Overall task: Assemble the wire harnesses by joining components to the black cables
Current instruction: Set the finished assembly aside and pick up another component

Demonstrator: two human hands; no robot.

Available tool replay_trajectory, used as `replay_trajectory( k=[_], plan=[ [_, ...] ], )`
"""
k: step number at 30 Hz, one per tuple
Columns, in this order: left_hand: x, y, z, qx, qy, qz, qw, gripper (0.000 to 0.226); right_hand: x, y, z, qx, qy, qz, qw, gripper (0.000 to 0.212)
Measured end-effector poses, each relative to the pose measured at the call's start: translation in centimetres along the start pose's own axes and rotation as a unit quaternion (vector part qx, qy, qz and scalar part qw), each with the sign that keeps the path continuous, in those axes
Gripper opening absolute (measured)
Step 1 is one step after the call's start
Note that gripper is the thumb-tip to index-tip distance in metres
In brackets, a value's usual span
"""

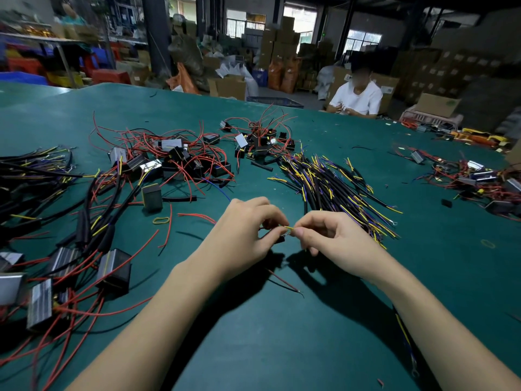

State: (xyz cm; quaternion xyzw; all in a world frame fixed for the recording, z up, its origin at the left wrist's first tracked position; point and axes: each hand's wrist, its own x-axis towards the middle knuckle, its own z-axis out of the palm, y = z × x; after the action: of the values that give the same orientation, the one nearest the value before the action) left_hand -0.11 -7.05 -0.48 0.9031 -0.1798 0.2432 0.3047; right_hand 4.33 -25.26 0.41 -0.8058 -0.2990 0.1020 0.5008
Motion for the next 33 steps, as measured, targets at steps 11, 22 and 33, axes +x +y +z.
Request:
replay_trajectory(
  k=[11, 22, 33],
  plan=[
    [0.0, 0.1, -0.7, -0.048, -0.021, -0.071, 0.996, 0.009, 0.1, 0.4, 0.4, -0.029, 0.028, -0.021, 0.999, 0.014],
    [0.2, 0.6, -1.1, 0.084, -0.043, 0.033, 0.995, 0.006, 0.1, 0.0, 0.1, 0.018, -0.044, 0.026, 0.999, 0.024],
    [0.1, 0.4, -1.8, 0.041, -0.103, -0.038, 0.993, 0.014, 0.2, 0.3, 0.3, 0.014, -0.008, 0.011, 1.000, 0.022]
  ],
)
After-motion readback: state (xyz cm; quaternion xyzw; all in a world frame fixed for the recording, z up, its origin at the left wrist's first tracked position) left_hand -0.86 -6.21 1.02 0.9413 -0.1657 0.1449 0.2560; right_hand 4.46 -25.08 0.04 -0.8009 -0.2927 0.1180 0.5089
